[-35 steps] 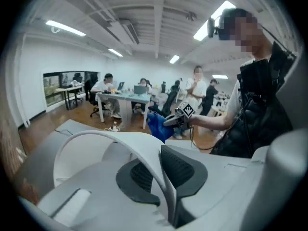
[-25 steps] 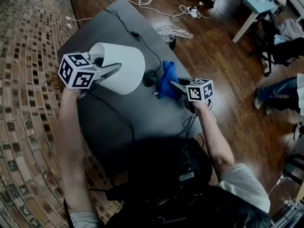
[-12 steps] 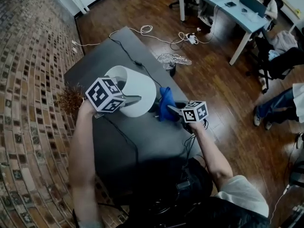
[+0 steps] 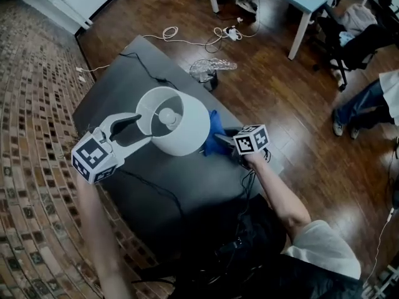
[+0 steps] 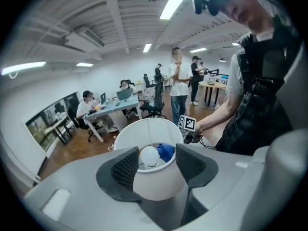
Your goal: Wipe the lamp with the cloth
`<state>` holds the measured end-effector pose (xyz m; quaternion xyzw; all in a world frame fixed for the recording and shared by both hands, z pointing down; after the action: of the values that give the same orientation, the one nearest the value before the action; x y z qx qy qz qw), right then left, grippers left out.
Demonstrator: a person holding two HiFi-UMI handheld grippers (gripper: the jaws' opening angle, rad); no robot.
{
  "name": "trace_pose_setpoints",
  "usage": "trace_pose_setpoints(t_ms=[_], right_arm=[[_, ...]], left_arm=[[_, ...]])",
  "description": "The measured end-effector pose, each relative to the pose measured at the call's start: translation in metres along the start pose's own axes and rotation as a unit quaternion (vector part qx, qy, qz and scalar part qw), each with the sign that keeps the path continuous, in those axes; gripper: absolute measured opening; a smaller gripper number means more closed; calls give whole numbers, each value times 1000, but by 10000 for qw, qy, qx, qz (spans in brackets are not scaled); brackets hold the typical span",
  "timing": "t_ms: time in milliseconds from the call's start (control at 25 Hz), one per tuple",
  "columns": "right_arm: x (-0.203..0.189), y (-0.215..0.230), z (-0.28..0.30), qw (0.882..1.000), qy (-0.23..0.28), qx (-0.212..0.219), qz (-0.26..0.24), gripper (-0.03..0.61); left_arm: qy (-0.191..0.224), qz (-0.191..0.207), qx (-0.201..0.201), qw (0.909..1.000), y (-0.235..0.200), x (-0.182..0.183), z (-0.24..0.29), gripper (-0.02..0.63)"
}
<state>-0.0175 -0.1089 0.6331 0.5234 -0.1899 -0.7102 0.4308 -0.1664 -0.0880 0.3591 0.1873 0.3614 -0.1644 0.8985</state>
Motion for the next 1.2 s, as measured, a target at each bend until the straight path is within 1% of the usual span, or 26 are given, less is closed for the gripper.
trace_pose_setpoints(t_ms=[80, 160, 200, 280, 320, 360, 400, 440, 480, 520, 560, 600, 640, 680, 720, 760, 800, 840, 880, 920, 960, 1000, 1040, 1080, 1120, 1200], right_arm=[[0, -4, 3, 9999, 86, 93, 91, 77], [5, -8, 8, 9998, 100, 140, 59, 77], [7, -11, 9, 9998, 94, 161, 24, 77], [13, -17, 5, 9996, 130, 241, -19, 77], [16, -21, 3, 9994, 173, 287, -40, 77], [21, -26, 1, 9992, 218, 330, -76, 77], [25, -32, 0, 9989, 252, 365, -133, 77], [29, -37, 0, 9987, 264, 386, -212, 77], [32, -42, 0, 9984, 256, 390, -304, 77], [34, -44, 0, 9983, 238, 374, -387, 77], [35, -44, 0, 9982, 217, 340, -454, 77], [34, -43, -1, 9981, 197, 301, -506, 77], [34, -43, -1, 9980, 178, 278, -539, 77], [32, -43, 0, 9979, 161, 279, -554, 77], [31, -44, 0, 9979, 149, 292, -555, 77], [31, -44, 1, 9979, 140, 302, -556, 77], [32, -44, 1, 9979, 134, 305, -564, 77], [33, -43, 1, 9978, 131, 302, -578, 77], [35, -43, 1, 9977, 129, 296, -594, 77], [37, -43, 2, 9976, 127, 289, -609, 77], [39, -42, 3, 9976, 122, 277, -626, 76], [41, -42, 4, 9975, 111, 260, -647, 77], [43, -42, 5, 9974, 86, 247, -668, 76], [43, -42, 6, 9973, 43, 247, -685, 75], [43, -42, 6, 9971, -2, 272, -704, 75], [44, -47, 4, 9966, -33, 435, -706, 74]], left_arm=[[-31, 433, 145, 9990, 2, 17, 9, 267], [-136, 913, 202, 9955, 6, 29, 15, 277], [-217, 1164, 149, 9928, 11, 33, 16, 303], [-385, 1511, -5, 9878, 19, 37, 19, 392], [-462, 1589, -52, 9862, 21, 36, 20, 399], [-516, 1628, -83, 9853, 22, 36, 19, 399], [-507, 1634, -109, 9852, 23, 36, 17, 382], [-401, 1597, -139, 9863, 25, 39, 12, 400], [-194, 1473, -185, 9887, 26, 44, 6, 462], [33, 1246, -244, 9919, 28, 49, 0, 466], [158, 997, -317, 9944, 29, 50, -3, 466], [123, 842, -401, 9956, 31, 45, -3, 466], [-38, 822, -473, 9955, 33, 36, 0, 466], [-272, 919, -523, 9940, 37, 24, 6, 466], [-555, 1110, -568, 9906, 41, 11, 14, 468], [-876, 1392, -612, 9845, 46, -1, 23, 468], [-1222, 1775, -623, 9745, 49, -14, 32, 468], [-1573, 2240, -561, 9602, 48, -25, 40, 466], [-1881, 2715, -431, 9429, 45, -35, 46, 458], [-2085, 3089, -300, 9275, 41, -40, 49, 384], [-2161, 3298, -236, 9187, 38, -42, 49, 376], [-2147, 3377, -248, 9161, 38, -41, 48, 355], [-2093, 3381, -317, 9170, 40, -39, 46, 329], [-2022, 3333, -425, 9199, 45, -36, 44, 300], [-1931, 3242, -556, 9244, 51, -32, 41, 247], [-1701, 2928, -839, 9372, 64, -22, 35, 138]])
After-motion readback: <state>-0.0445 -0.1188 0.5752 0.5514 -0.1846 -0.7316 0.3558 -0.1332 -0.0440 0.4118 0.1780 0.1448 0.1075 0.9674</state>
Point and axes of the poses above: the fingertips, and each gripper's own axes: z forward along the fingers, y to its right, x out of its top, the point moved 1 cm from there along -z, backward along the fingers, and after that the axes turned 5 degrees about z, right-handed, at the moved point
